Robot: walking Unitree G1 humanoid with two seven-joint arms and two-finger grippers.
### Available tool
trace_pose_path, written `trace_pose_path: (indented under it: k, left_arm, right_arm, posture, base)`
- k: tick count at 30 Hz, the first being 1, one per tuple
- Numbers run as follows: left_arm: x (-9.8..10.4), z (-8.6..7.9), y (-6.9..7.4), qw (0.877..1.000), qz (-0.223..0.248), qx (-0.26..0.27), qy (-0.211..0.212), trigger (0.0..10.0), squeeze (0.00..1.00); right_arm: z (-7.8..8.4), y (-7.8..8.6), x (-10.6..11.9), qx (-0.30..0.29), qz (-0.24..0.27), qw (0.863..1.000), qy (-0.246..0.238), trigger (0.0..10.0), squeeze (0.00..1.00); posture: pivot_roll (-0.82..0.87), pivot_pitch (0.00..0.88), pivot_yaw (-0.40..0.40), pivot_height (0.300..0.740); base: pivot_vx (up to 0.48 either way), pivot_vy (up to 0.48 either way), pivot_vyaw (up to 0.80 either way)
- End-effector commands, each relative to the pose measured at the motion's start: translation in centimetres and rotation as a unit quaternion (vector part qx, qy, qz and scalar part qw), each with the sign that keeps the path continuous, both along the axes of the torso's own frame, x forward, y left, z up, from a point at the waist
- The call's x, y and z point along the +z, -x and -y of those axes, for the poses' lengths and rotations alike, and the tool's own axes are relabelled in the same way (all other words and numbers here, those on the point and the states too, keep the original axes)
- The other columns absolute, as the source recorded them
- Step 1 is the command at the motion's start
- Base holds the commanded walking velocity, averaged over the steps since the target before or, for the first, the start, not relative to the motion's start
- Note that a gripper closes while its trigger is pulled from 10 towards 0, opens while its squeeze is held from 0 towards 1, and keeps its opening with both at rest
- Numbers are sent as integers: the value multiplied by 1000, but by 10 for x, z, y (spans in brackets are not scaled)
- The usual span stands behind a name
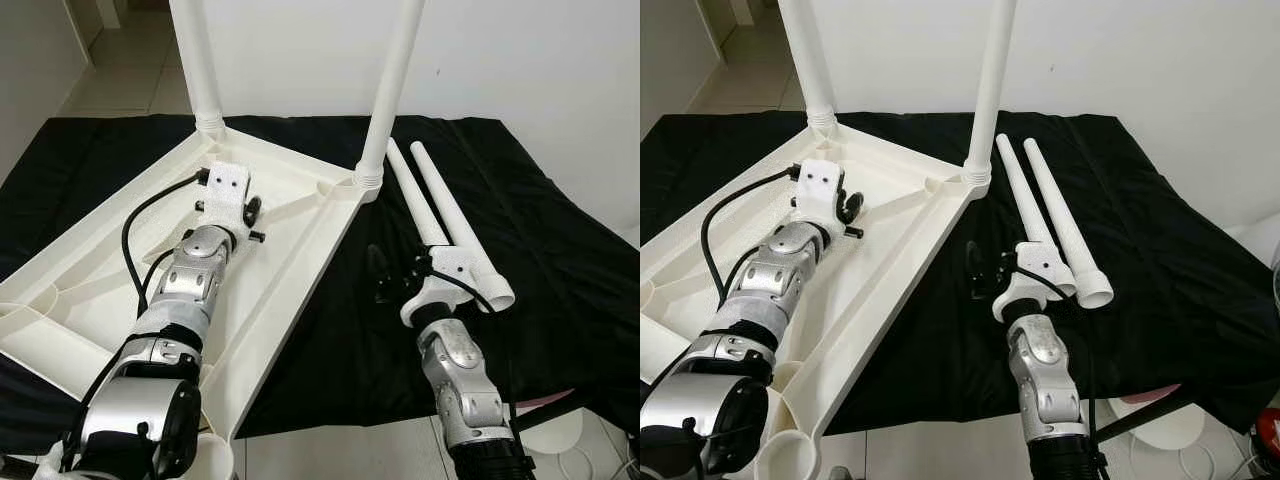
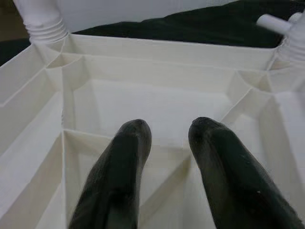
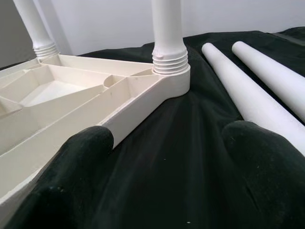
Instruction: Building children table
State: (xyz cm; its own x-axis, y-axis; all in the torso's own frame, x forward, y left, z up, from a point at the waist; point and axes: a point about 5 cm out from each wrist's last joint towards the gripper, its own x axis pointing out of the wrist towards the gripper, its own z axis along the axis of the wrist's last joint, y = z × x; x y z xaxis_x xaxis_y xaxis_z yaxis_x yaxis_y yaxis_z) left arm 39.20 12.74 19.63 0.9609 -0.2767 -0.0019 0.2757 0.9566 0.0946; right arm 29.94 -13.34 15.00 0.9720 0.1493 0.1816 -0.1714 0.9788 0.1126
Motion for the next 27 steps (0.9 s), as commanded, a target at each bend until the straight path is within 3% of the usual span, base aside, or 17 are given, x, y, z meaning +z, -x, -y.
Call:
trace_pose_path:
  k: [1,2,3,4,5,8,11,15,16,17,18,19,23,27]
  left_arm:
    - [10,6,7,998,30,-58,18,10000,1000]
    - [10,6,7,998,30,-58,18,10000,1000]
    - [16,7,12,995,50,-83,15,10000,788]
    - [18,8,16,993,62,-102,13,10000,525]
    - [19,7,21,990,74,-117,11,10000,0]
    - [19,5,30,985,89,-149,13,10000,0]
    - [15,-11,47,979,107,-172,-16,10000,0]
    - [10,-21,55,978,96,-183,-31,10000,0]
    - [9,-31,67,972,123,-195,-53,10000,0]
    - [9,-31,67,972,123,-195,-53,10000,0]
    - [9,-44,84,962,139,-222,-76,10000,0]
    - [9,-48,89,958,142,-235,-81,10000,0]
    - [8,-61,98,955,139,-242,-98,10000,0]
    - [3,-83,114,950,90,-274,-116,10000,0]
  right_arm:
    - [1,2,-5,-3,-7,1000,3,10000,0]
    - [1,2,-5,-3,-7,1000,3,10000,0]
    - [1,3,-5,-2,-8,1000,4,10000,0]
    - [1,3,-5,-2,-8,1000,5,10000,0]
    - [1,4,-6,-2,-8,1000,6,10000,0]
    - [1,4,-6,-1,-8,1000,8,10000,0]
    - [3,5,-7,0,-9,1000,12,10000,0]
    - [4,6,-8,0,-10,1000,14,10000,0]
    - [4,6,-8,3,-12,1000,15,10000,0]
    - [4,6,-8,3,-12,1000,15,10000,0]
    - [4,5,-9,9,-13,1000,19,10000,0]
    - [4,5,-9,11,-13,1000,19,10000,0]
    - [5,4,-8,12,-13,1000,20,10000,0]
    - [6,3,-9,13,-13,1000,21,10000,0]
  posture:
    - [36,72,-5,740]
    - [36,72,-5,740]
    - [36,72,-5,740]
    - [37,72,-8,740]
    - [37,72,-8,740]
    - [37,72,-8,740]
    - [50,76,-21,740]
    - [58,76,-27,740]
    - [64,78,-33,740]
    - [64,78,-33,740]
    - [70,81,-37,740]
    - [75,83,-41,740]
    - [87,85,-44,740]
    - [100,90,-48,740]
  base:
    - [0,0,0]
    - [0,0,0]
    - [0,0,0]
    - [0,0,0]
    - [0,0,0]
    - [0,0,0]
    - [0,0,0]
    - [0,0,0]
    - [0,0,0]
    - [0,0,0]
    - [0,0,0]
    - [0,0,0]
    - [0,0,0]
    - [0,0,0]
